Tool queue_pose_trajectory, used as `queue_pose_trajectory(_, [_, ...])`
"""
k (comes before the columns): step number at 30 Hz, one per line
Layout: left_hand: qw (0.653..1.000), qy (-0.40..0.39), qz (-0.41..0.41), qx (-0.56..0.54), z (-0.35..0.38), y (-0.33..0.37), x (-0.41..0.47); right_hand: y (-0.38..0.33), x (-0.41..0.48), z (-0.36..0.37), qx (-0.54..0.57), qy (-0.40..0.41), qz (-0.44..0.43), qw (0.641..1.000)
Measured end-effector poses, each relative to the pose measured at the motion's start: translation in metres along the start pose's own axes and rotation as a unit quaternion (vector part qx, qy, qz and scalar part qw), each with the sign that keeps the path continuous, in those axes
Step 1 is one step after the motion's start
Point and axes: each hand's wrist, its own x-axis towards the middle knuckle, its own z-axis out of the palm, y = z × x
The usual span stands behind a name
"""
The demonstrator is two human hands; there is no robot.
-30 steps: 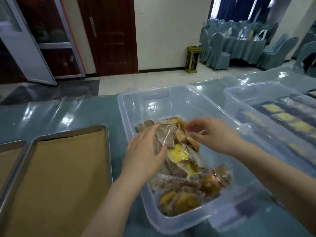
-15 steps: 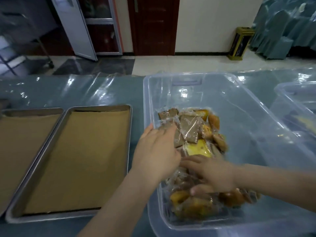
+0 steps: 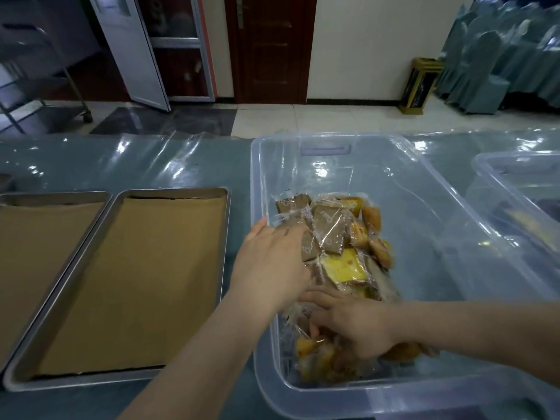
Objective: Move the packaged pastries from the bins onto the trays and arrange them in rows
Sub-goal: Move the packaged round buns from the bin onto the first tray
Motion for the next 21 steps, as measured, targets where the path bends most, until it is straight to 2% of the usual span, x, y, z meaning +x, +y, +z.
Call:
queue_pose_trajectory(3, [1.0,-0.006,0.003,0.002,0.0,0.0,0.0,0.002,0.0,-0.009,0.05,0.002,0.021,0.999])
queue_pose_trajectory(7, [1.0,-0.022,0.011,0.012,-0.001,0.0,0.0,0.011,-0.006,-0.038,0.191,0.023,0.085,0.978])
queue_pose_trajectory(9, [0.999,-0.034,0.014,0.015,-0.002,0.001,-0.001,0.016,-0.011,-0.056,0.231,0.074,0.091,0.966])
queue_pose_trajectory(13, [0.994,-0.086,-0.01,0.068,-0.001,0.007,0.003,0.026,-0.026,-0.084,0.286,0.224,0.063,0.929])
queue_pose_trajectory(16, [0.994,-0.057,-0.009,0.091,0.003,0.023,0.016,0.029,-0.036,-0.094,0.311,0.301,0.063,0.899])
queue_pose_trajectory(19, [0.999,0.012,0.019,0.03,0.006,0.039,0.029,0.031,-0.044,-0.095,0.335,0.36,0.074,0.868])
queue_pose_trajectory(21, [0.999,0.027,0.021,0.007,0.01,0.038,0.033,0.033,-0.044,-0.093,0.328,0.373,0.082,0.864])
